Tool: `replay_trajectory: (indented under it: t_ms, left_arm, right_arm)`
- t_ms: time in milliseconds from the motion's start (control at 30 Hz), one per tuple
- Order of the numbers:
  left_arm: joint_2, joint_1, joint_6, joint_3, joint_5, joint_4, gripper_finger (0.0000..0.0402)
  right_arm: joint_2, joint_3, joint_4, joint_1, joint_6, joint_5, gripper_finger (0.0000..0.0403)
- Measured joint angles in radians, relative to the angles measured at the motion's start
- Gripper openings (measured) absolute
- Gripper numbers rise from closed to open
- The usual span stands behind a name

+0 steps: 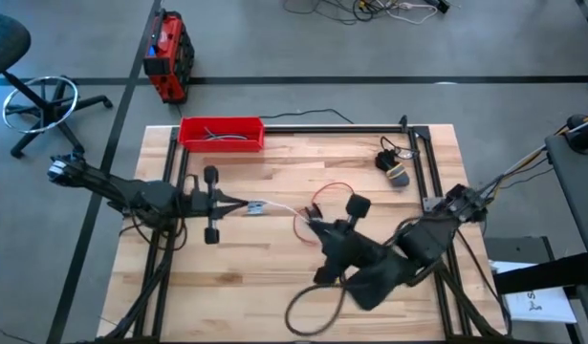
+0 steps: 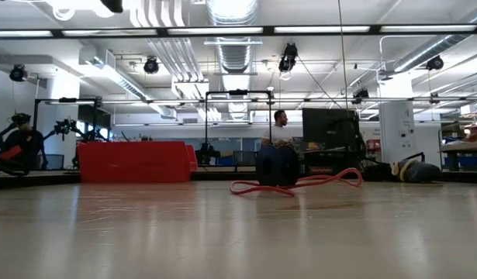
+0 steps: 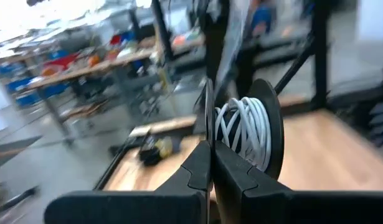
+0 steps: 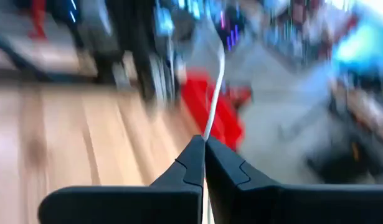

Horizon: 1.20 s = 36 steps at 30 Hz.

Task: Coil cords
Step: Uncoil the white wire from the black spool

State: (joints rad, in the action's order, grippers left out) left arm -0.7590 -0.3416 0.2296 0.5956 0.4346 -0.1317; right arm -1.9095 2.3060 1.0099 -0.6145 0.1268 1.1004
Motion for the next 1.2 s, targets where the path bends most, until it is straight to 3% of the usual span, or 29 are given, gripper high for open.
replay_trajectory:
  t_ms: [100,167,267,400,500,567,733,833,1100,1200]
  left_arm:
    - [0.027,0.000,-0.031,0.000,-0.053,-0.046,0.0000]
    - [0.045,0.000,-0.049,-0.003,-0.082,-0.102,0.0000]
    - [0.054,0.000,-0.067,-0.022,-0.145,-0.224,0.0000]
    - [0.043,0.007,-0.099,-0.059,-0.133,-0.340,0.0000]
    - [0.029,0.011,-0.140,-0.060,-0.093,-0.404,0.0000]
    - [0.017,0.011,-0.151,-0.060,-0.070,-0.407,0.0000]
    - [-0.011,0.012,-0.165,-0.063,0.004,-0.410,0.0000]
    - [-0.028,0.012,-0.163,-0.063,0.011,-0.405,0.0000]
    - [-0.040,0.011,-0.105,-0.062,0.012,-0.372,0.0000]
    - [-0.044,0.011,-0.083,-0.061,0.012,-0.370,0.0000]
  right_arm:
    - [-0.007,-0.060,0.325,0.008,0.390,-0.033,0.0000]
    - [-0.016,-0.130,0.444,0.013,0.634,-0.079,0.0000]
    - [-0.041,-0.264,0.388,0.013,0.779,-0.166,0.0000]
    - [-0.082,-0.418,0.031,0.024,0.647,-0.267,0.0004]
    - [-0.090,-0.457,-0.198,0.076,0.468,-0.430,0.0027]
    - [-0.089,-0.455,-0.302,0.115,0.364,-0.477,0.0053]
    - [-0.081,-0.382,-0.463,0.182,0.114,-0.311,0.0119]
    - [-0.090,-0.370,-0.604,0.216,0.001,-0.293,0.0147]
    - [-0.101,-0.368,-0.754,0.235,0.010,-0.291,0.0175]
    - [-0.101,-0.368,-0.795,0.238,0.005,-0.337,0.0174]
